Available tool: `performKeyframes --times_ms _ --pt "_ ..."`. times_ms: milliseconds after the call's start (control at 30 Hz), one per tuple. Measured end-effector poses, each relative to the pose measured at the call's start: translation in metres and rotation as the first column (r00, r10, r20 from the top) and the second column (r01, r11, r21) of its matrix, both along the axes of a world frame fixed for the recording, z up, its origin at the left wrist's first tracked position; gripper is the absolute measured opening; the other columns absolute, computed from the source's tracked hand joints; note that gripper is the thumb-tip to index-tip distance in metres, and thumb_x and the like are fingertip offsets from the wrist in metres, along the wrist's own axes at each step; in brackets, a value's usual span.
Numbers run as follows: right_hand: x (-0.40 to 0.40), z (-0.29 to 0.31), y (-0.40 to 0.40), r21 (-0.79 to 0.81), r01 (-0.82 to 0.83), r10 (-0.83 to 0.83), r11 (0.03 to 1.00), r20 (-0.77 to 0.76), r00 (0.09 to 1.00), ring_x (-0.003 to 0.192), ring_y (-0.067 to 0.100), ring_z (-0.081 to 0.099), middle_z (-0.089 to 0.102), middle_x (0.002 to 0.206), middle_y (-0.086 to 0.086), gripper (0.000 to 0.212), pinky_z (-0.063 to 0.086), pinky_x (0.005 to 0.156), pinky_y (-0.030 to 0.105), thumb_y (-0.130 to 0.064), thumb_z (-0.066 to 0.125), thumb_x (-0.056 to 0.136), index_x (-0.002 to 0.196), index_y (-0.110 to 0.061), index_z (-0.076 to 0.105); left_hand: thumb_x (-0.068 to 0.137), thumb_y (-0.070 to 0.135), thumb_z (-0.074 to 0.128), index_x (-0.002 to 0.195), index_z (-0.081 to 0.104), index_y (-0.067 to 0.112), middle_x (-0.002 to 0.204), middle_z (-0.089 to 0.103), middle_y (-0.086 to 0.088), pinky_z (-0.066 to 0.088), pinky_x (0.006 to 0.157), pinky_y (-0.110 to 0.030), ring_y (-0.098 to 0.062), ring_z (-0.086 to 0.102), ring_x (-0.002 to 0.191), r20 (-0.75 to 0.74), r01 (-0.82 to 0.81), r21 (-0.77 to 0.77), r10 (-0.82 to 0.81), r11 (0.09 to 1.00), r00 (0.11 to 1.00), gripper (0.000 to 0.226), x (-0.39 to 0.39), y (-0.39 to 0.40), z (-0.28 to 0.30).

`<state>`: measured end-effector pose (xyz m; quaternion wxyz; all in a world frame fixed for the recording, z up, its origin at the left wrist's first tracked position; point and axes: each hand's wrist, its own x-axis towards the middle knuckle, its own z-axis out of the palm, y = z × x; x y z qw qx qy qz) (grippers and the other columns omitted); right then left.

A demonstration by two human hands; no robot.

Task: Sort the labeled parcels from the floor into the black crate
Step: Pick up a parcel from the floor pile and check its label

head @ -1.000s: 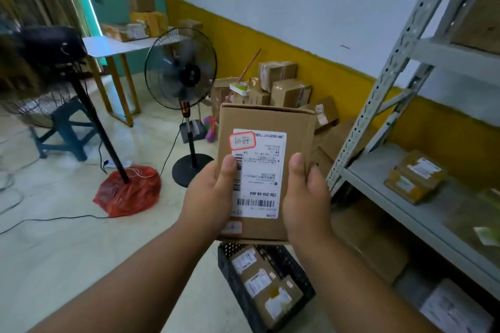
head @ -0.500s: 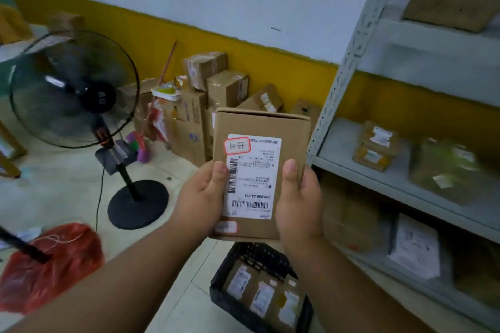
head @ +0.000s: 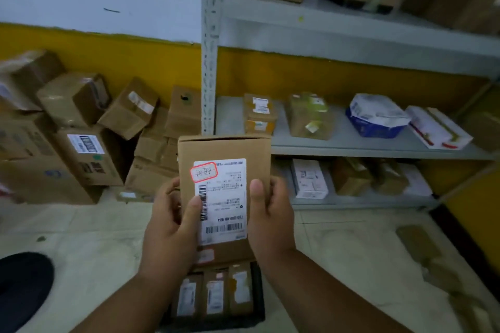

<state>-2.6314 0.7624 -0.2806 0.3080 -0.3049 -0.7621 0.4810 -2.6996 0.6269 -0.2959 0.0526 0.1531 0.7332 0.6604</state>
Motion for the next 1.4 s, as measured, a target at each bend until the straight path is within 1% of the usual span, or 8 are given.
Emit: performKeyframes --times_ms 167,367,600,767,967,1100,1233,1400 --pt "-0.020 -0.016 0.014 -0.035 -0.016 0.016 0.999 -0.002 1.000 0.081 -0.002 0.063 0.064 0.089 -0.015 0.013 0.055 0.066 0.023 -0.055 0.046 0.097 0.099 -0.042 0.045 0.099 0.032 0.055 0.115 0.050 0.066 0.099 0.071 0.031 0.054 0.054 -0.013 0.004 0.071 0.083 -0.023 -0.011 -0.056 0.010 0.998 1.000 0.038 -0.015 0.008 -0.007" --pt "-0.027 -0.018 0.022 0.008 -0.007 0.007 1.000 -0.002 1.000 0.080 -0.012 0.061 0.061 0.086 -0.018 0.018 0.046 0.058 0.007 -0.054 0.045 0.098 0.103 -0.037 0.044 0.095 0.055 0.046 0.136 0.041 0.060 0.111 0.069 0.024 0.061 0.074 -0.046 -0.009 0.072 0.096 0.045 0.062 -0.147 -0.056 0.987 0.997 0.042 -0.022 0.010 -0.013" --pt "-0.056 -0.061 0.001 0.047 -0.063 0.054 0.997 0.176 0.983 0.089 0.008 0.065 0.062 0.104 -0.005 0.026 0.056 0.066 0.022 -0.050 0.042 0.099 0.101 -0.027 0.054 0.089 0.025 0.069 0.144 0.011 0.066 0.107 0.062 0.035 0.057 0.048 -0.024 0.006 0.070 0.085 0.136 0.121 -0.135 -0.103 0.983 0.985 0.090 -0.058 -0.007 -0.057" --pt "-0.097 -0.157 -0.022 0.057 -0.038 0.014 0.998 0.370 0.929 0.076 -0.006 0.047 0.049 0.104 -0.004 0.017 0.033 0.061 -0.007 -0.038 0.048 0.103 0.093 -0.024 0.051 0.088 0.021 0.072 0.141 0.022 0.063 0.109 0.065 0.025 0.062 0.063 -0.032 0.005 0.067 0.096 0.184 0.061 -0.257 -0.013 0.964 0.983 0.084 -0.101 -0.030 -0.153" --pt "-0.141 -0.284 -0.043 -0.083 0.008 0.031 0.996 0.453 0.891 0.095 0.005 0.060 0.061 0.111 -0.006 0.025 0.041 0.069 0.006 -0.036 0.052 0.100 0.119 -0.021 0.056 0.090 0.028 0.070 0.150 0.026 0.051 0.122 0.040 0.005 0.054 0.096 -0.040 -0.015 0.050 0.116 0.183 0.013 -0.510 0.094 0.860 0.979 0.078 -0.149 -0.042 -0.276" --pt "-0.144 -0.392 -0.048 -0.201 0.010 0.092 0.980 0.492 0.866 0.098 0.011 0.069 0.069 0.111 -0.004 0.026 0.060 0.078 0.031 -0.035 0.050 0.100 0.121 -0.022 0.057 0.096 0.031 0.058 0.146 0.038 0.045 0.115 0.053 0.003 0.059 0.086 -0.037 -0.014 0.061 0.106 0.301 0.163 -0.572 0.020 0.804 0.954 0.056 -0.165 -0.043 -0.380" --pt "-0.142 -0.508 -0.044 -0.205 -0.059 0.168 0.977 0.573 0.802 0.100 0.010 0.068 0.067 0.114 -0.005 0.034 0.061 0.078 0.030 -0.047 0.046 0.098 0.123 -0.026 0.056 0.099 0.027 0.054 0.109 0.047 0.070 0.099 0.066 0.028 0.057 0.066 -0.018 0.002 0.067 0.092 0.408 0.242 -0.544 0.001 0.803 0.913 0.045 -0.159 -0.043 -0.487" --pt "-0.132 -0.640 -0.029 -0.238 -0.036 0.200 0.971 0.712 0.673 0.095 0.016 0.066 0.064 0.117 0.004 0.039 0.054 0.065 0.019 -0.048 0.047 0.099 0.121 -0.018 0.057 0.094 0.013 0.055 0.113 0.060 0.040 0.105 0.068 0.020 0.048 0.069 -0.014 -0.008 0.066 0.102 0.601 0.413 -0.462 -0.065 0.785 0.796 0.034 -0.146 -0.041 -0.608"
